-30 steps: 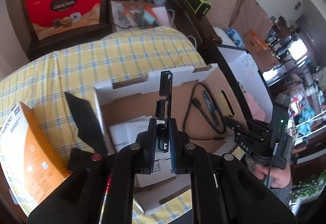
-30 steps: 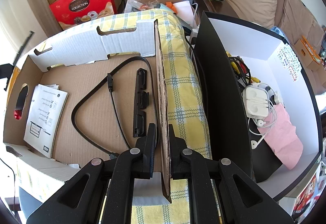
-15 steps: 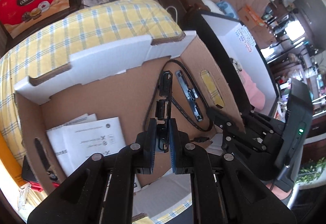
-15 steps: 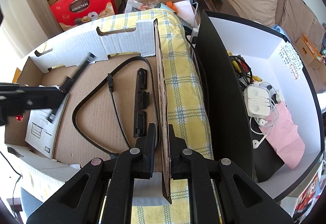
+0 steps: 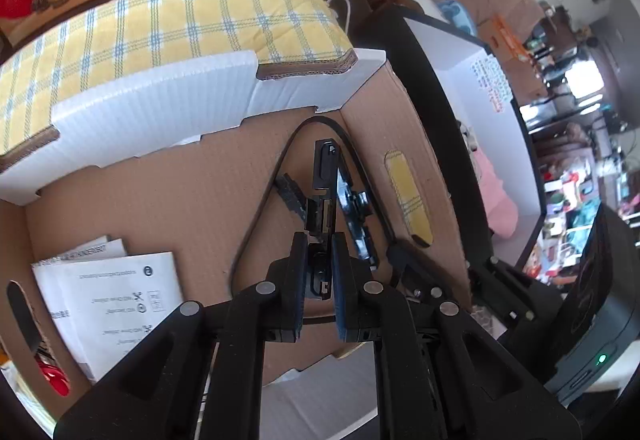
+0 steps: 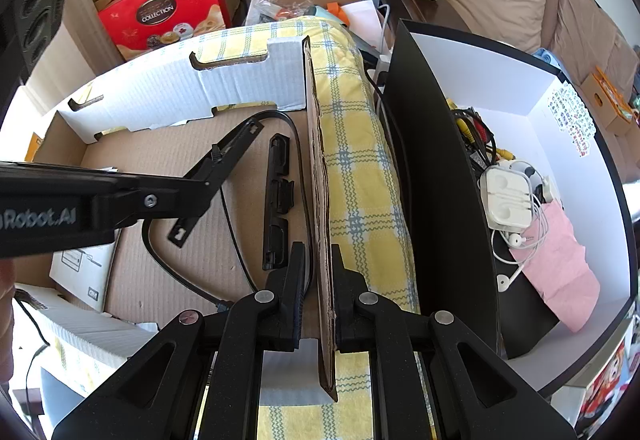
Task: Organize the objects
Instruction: 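Carry the second black clip into the box beside the first and release, then move the left gripper out of the box to the red cable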
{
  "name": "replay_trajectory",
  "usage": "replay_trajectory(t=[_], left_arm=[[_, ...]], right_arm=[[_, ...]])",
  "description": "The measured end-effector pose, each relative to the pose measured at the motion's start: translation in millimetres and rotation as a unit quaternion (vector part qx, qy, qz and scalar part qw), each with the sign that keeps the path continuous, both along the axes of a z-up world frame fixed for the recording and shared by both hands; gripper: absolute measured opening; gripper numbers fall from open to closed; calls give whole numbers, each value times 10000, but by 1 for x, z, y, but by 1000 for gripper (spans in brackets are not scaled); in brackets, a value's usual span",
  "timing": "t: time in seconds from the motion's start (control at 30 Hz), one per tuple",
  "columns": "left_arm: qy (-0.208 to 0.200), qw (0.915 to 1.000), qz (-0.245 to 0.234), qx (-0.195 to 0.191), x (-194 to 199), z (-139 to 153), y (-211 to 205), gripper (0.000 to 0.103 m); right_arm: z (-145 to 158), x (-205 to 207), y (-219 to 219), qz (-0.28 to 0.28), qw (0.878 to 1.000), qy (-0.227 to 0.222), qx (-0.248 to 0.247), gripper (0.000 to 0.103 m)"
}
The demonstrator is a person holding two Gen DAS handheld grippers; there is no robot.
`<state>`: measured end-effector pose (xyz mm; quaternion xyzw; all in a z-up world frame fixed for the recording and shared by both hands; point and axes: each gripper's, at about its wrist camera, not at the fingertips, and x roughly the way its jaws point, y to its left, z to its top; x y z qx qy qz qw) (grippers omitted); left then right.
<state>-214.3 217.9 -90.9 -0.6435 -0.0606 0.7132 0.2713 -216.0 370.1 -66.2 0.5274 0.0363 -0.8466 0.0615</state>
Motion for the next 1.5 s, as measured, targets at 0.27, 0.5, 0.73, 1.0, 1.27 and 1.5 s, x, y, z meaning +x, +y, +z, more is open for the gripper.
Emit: replay_trajectory(t=[0.27, 0.5, 0.73, 1.0, 1.27, 1.5], left_arm=[[-333, 9980, 432, 315, -6, -12, 4, 11], [-593, 9943, 708, 529, -11, -23, 8, 11], [-652, 9922, 754, 747, -14, -18, 6, 11], [-289, 9955, 632, 649, -11, 7, -4, 13], [608, 9976, 286, 171, 6, 51, -44, 48], [911, 9945, 515, 63, 15, 72, -105, 63]], right_arm=[[0, 0, 0, -3, 10000, -2, 1, 10], [0, 0, 0, -2, 10000, -6, -8, 10], [-1, 0, -1, -15, 10000, -12, -16, 10], [-2, 0, -2, -17, 10000, -13, -10, 11], [-3, 0, -4, -15, 10000, -22, -2, 11], [-2, 1, -4, -9, 10000, -27, 2, 11]])
